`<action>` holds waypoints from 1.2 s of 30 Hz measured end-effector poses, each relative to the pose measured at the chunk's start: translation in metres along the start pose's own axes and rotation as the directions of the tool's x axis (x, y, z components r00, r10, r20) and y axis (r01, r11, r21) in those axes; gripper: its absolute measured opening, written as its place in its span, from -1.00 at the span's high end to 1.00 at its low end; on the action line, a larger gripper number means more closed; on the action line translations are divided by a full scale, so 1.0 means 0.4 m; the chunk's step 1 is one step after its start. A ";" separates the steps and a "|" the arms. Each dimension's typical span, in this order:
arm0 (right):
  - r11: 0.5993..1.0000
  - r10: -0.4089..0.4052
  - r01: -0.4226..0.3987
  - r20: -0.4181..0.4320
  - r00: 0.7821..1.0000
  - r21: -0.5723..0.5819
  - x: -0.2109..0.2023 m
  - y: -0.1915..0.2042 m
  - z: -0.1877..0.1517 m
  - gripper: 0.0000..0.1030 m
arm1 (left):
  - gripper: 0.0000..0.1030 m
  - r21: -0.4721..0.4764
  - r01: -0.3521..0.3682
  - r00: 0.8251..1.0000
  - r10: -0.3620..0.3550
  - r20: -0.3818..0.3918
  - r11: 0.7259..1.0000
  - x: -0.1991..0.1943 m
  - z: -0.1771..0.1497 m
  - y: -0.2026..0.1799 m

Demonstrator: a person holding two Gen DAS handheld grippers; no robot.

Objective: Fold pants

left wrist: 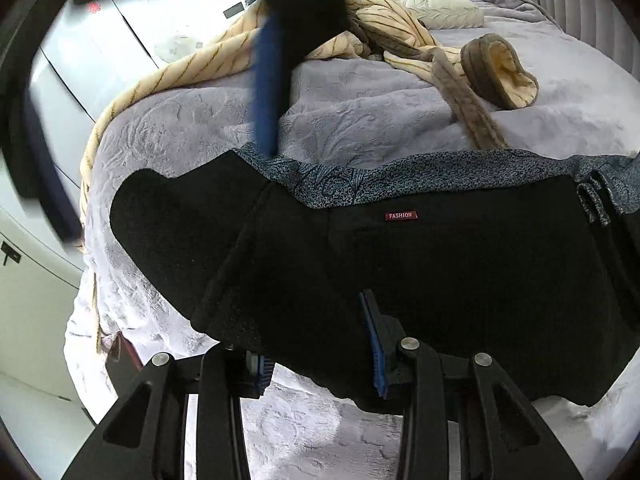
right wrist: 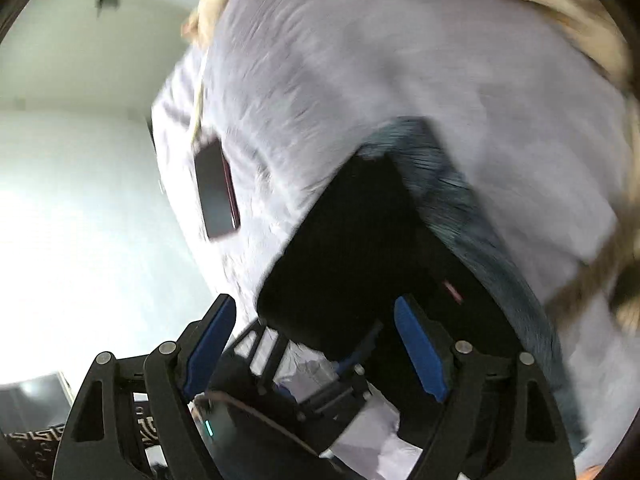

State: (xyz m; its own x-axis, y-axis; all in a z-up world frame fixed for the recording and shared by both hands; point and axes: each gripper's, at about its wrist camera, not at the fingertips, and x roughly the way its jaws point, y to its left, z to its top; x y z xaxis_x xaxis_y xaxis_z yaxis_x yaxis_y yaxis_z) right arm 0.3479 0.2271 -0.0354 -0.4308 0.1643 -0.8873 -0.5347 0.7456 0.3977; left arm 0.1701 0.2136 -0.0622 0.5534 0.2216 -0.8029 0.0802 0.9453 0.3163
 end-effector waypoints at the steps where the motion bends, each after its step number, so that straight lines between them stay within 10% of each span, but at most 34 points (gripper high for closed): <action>1: 1.000 -0.025 0.025 -0.037 0.999 -0.014 0.021 0.018 0.023 -0.64 | 0.25 0.002 -0.004 1.000 0.004 0.003 1.000 0.000 0.001 -0.002; 7: 0.988 -0.152 0.152 -0.150 0.977 -0.012 0.111 0.021 0.095 -0.61 | 0.25 -0.013 0.000 1.000 0.000 0.010 1.000 -0.016 -0.007 0.004; 8: 0.988 -0.154 0.154 -0.149 0.977 -0.009 0.113 0.011 0.092 -0.27 | 0.25 -0.019 0.008 1.000 -0.008 0.007 1.000 -0.021 -0.010 0.008; 9: 0.990 -0.142 0.143 -0.143 0.980 -0.001 0.108 0.003 0.086 0.26 | 0.25 -0.028 0.020 1.000 -0.020 0.001 0.999 -0.025 -0.010 0.012; 11: 0.995 -0.087 0.090 -0.076 0.993 0.039 0.070 -0.020 0.059 0.61 | 0.25 -0.022 0.034 0.999 -0.033 0.015 0.999 -0.041 -0.009 0.009; 17: 0.984 0.122 -0.138 0.140 0.983 0.115 -0.068 -0.121 -0.087 0.71 | 0.25 0.004 0.073 0.994 -0.073 0.086 0.997 -0.145 0.040 -0.024; 24: 0.893 0.313 -0.417 0.433 0.845 0.168 -0.254 -0.281 -0.392 0.71 | 0.25 0.077 0.146 0.969 -0.158 0.189 0.986 -0.303 0.126 -0.139; 36: 0.727 0.257 -0.637 0.759 0.598 0.256 -0.285 -0.627 -1.022 0.71 | 0.25 0.429 0.286 0.913 -0.380 0.151 0.857 -0.442 0.143 -0.599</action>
State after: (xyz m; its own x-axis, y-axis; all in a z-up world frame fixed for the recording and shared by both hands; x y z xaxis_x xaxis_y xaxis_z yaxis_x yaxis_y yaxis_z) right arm 0.2340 -0.2428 0.0613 0.1568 0.7801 -0.6057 0.0718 0.6027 0.7947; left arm 0.1006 -0.0658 0.0331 0.6000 -0.1932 -0.7763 0.5824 0.7708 0.2583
